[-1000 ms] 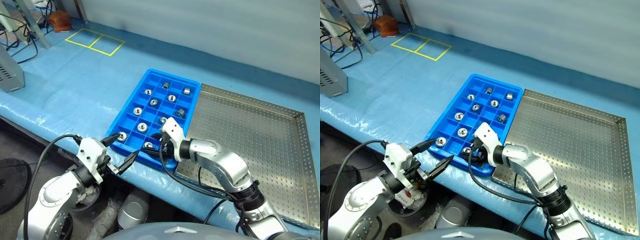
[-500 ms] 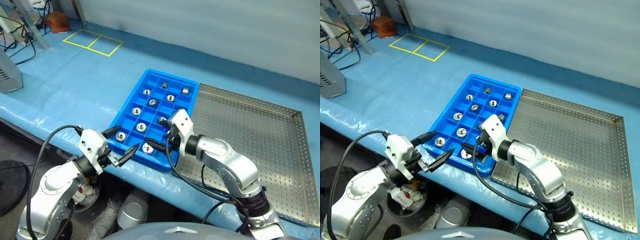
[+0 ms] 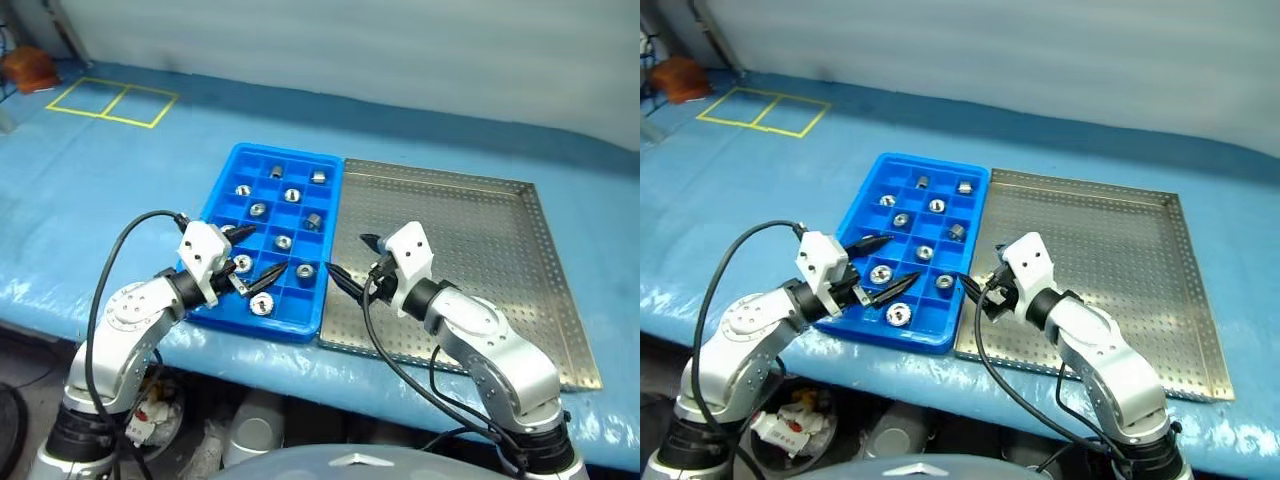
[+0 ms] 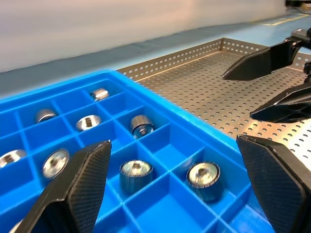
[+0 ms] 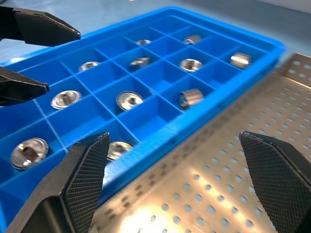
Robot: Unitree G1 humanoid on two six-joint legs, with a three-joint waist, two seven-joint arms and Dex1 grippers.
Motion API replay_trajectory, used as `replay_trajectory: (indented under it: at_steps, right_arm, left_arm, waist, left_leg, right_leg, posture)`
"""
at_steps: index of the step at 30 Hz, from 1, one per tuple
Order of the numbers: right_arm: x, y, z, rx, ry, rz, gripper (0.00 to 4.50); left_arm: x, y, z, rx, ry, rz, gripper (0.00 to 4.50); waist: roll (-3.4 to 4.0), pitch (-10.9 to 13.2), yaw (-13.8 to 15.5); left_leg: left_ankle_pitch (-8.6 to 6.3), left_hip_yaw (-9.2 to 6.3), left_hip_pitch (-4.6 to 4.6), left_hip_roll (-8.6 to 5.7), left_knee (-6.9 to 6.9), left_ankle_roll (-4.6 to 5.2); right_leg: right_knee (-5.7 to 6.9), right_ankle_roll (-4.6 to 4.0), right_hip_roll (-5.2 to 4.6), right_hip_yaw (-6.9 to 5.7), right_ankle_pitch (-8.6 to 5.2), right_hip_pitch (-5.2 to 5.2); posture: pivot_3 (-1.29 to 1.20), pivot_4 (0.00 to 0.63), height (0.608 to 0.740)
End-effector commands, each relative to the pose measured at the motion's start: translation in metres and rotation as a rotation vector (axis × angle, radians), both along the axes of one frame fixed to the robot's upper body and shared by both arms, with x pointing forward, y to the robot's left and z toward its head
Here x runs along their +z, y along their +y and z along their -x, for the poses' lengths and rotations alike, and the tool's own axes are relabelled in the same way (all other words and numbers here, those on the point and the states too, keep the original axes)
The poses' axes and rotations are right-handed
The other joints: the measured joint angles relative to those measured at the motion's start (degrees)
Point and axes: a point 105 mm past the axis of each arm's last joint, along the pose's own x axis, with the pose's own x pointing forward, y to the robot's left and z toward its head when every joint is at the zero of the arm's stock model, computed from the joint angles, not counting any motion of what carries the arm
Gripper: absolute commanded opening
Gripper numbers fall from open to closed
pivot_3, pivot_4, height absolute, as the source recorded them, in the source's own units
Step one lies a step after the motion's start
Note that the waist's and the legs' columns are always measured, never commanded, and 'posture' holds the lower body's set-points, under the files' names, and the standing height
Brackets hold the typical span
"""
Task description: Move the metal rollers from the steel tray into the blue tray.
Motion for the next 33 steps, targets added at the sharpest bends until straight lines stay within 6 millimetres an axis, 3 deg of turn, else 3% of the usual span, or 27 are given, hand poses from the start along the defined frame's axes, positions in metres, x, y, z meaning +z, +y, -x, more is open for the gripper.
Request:
replay_trajectory:
  at_steps: [1, 9, 33]
  right_arm:
    - [0.0154, -0.0057, 0.0043, -0.035, -0.071, -0.009, 4.49]
    - [0.0133, -0.0126, 0.0079, -0.078, -0.067, -0.009, 4.49]
    - [0.0111, -0.0117, 0.0047, -0.069, -0.056, -0.006, 4.49]
  left_arm:
    - [0.0055, -0.0079, -0.0018, -0.041, -0.035, 0.007, 4.5]
    - [0.0023, -0.0106, -0.0014, -0.065, -0.026, 0.007, 4.5]
    - [-0.0012, -0.0087, 0.0033, -0.064, -0.017, 0.007, 4.5]
  waist:
    - [0.0, 0.0, -2.2]
    - [-0.01, 0.0, -6.7]
    - [-0.01, 0.0, -6.5]
  left_leg:
    - [0.0, -0.02, 0.04, 0.0, 0.0, 0.0]
    - [0.0, 0.05, 0.78, 0.08, -0.22, 0.01]
    - [0.02, 0.11, 0.81, 0.16, -0.18, 0.04]
  right_leg:
    - [0.0, -0.13, 0.0, 0.02, 0.08, 0.04]
    - [0.17, -0.2, 0.0, 0.3, -0.19, 0.44]
    - [0.26, -0.17, -0.07, 0.46, -0.18, 0.42]
  posture:
    - [0.11, 0.15, 0.74]
    - [0.1, 0.15, 0.74]
    - [0.13, 0.15, 0.74]
